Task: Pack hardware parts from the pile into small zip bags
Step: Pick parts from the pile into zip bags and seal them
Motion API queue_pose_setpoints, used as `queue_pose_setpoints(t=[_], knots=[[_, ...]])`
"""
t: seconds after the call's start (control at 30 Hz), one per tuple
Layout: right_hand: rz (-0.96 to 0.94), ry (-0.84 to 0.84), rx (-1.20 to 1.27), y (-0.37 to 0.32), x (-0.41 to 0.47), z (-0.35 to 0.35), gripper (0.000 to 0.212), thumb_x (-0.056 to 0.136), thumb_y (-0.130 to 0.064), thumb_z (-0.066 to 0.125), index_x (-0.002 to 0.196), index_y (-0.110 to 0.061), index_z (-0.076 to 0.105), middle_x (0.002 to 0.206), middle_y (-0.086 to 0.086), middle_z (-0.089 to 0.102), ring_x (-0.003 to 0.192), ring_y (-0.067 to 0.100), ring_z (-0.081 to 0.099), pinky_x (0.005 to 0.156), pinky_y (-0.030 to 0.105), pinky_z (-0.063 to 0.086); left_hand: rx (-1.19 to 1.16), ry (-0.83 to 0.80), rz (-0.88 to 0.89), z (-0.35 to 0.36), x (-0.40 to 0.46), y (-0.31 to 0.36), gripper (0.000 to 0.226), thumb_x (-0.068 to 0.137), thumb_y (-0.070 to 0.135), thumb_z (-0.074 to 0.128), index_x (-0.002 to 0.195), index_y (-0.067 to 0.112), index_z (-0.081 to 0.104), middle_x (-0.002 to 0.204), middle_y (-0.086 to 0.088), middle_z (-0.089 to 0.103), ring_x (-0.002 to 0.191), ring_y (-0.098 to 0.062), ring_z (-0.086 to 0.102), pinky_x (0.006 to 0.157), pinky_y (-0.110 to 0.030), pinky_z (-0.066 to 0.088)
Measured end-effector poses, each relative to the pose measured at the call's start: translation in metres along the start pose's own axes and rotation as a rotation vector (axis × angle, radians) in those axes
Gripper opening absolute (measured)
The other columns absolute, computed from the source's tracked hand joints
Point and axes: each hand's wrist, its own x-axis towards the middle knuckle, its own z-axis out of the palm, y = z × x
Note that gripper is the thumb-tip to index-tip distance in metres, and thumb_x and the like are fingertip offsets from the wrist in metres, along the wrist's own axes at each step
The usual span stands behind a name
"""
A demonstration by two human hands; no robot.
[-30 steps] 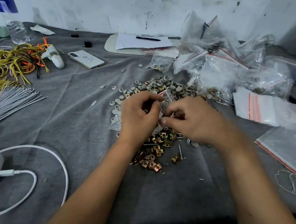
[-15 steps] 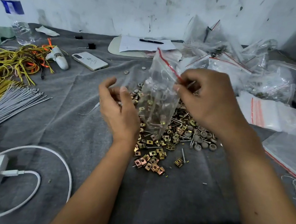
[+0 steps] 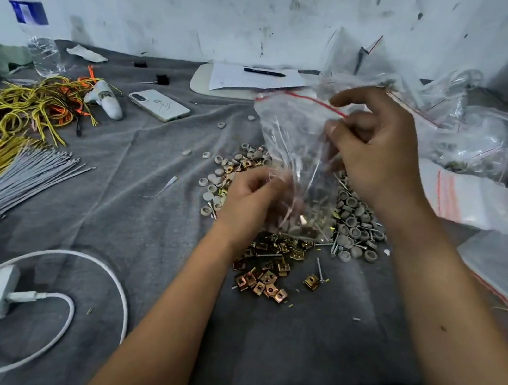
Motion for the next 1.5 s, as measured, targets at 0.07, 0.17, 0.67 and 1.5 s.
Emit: queue_pose_setpoints(t=[0.07, 0.17, 0.67, 1.5], knots=[[0.102, 0.063, 0.057, 0.021, 0.0, 0.002, 0.021, 0.094, -0.007, 0.07, 0.112, -0.014, 0.063, 0.073, 0.008, 0.075, 0.058, 0.03, 0.069, 0.053, 0.046, 0.059, -0.038, -0.082, -0.057, -0.002, 0.002, -0.003, 0.026, 0.106, 0.013, 0.054, 0.086, 0.003, 0.068, 0.074, -0.019, 0.07, 0.052, -0.015, 0.065, 0.045, -0.019, 0.048], [0.224, 0.126, 0.165, 0.05, -0.004, 0.01, 0.019, 0.096, -0.01, 0.069, 0.113, -0.015, 0.064, 0.076, 0.007, 0.077, 0.057, 0.021, 0.069, 0.051, 0.034, 0.055, -0.03, -0.098, -0.098, -0.004, 0.003, -0.005, 0.038, 0.109, 0.01, 0.048, 0.08, 0.005, 0.072, 0.069, -0.014, 0.07, 0.051, -0.016, 0.064, 0.045, -0.022, 0.052], [0.064, -0.044, 0.235, 0.064, -0.031, 0.03, 0.04, 0.092, -0.015, 0.076, 0.126, -0.02, 0.055, 0.1, -0.001, 0.079, 0.084, 0.018, 0.078, 0.063, 0.035, 0.064, 0.467, 0.548, 0.344, -0.006, 0.006, -0.006, 0.063, 0.096, 0.054, 0.06, 0.148, 0.023, 0.044, 0.132, 0.006, 0.052, 0.123, -0.016, 0.054, 0.099, -0.048, 0.054], [0.056, -0.175, 0.137, 0.07, -0.034, 0.035, 0.007, 0.083, -0.02, 0.084, 0.086, -0.022, 0.077, 0.083, -0.001, 0.077, 0.078, 0.02, 0.075, 0.075, 0.04, 0.063, 0.664, 0.56, 0.6, -0.008, 0.007, -0.004, 0.008, 0.092, 0.02, 0.078, 0.085, 0.016, 0.077, 0.128, -0.01, 0.06, 0.126, -0.034, 0.044, 0.102, -0.031, 0.038]])
